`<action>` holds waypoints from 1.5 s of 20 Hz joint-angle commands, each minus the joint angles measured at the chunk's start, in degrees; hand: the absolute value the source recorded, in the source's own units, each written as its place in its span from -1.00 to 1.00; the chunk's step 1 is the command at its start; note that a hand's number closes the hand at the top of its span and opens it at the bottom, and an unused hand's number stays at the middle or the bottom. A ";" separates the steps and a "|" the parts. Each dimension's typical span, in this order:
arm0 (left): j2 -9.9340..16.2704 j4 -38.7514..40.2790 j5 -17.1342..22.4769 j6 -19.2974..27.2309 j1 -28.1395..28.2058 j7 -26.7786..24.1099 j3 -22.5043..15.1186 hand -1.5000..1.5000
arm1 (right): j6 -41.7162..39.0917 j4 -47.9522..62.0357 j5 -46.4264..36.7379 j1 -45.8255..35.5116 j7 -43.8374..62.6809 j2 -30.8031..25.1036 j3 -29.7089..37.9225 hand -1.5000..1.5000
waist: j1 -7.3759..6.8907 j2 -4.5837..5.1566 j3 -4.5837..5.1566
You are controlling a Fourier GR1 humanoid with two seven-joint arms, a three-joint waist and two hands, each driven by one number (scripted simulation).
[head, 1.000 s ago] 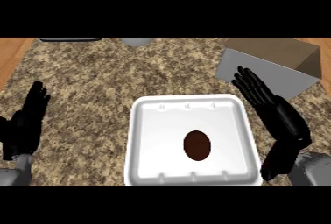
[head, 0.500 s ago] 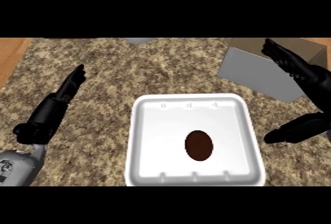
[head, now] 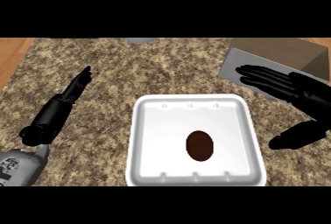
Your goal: Pick the cupcake from the tray and place it in the cardboard box
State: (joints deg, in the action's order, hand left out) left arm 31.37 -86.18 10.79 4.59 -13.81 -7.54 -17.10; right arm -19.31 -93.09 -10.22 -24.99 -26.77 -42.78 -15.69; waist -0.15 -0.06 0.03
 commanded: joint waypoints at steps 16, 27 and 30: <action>-3.60 3.93 -4.08 -2.65 -0.40 -1.86 2.67 0.00 | -18.90 -26.81 -23.56 0.03 37.00 5.31 -20.23 -1.00 | 0.65 -0.02 0.03; -6.44 4.31 -7.10 -6.94 -0.84 -2.02 6.79 0.00 | -22.76 -22.13 -35.03 2.69 41.75 16.63 -23.64 -1.00 | 0.27 0.09 -0.02; -6.27 -0.07 -7.76 -7.81 1.46 1.26 7.85 0.00 | -18.98 -20.89 -40.31 5.86 38.09 15.98 -24.30 -1.00 | 0.14 0.04 -0.04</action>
State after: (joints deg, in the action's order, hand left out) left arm 25.89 -87.14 4.32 -1.43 -12.41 -5.93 -10.68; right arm -40.10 -114.88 -45.43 -21.54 12.73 -27.85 -39.26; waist -0.07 -0.04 0.00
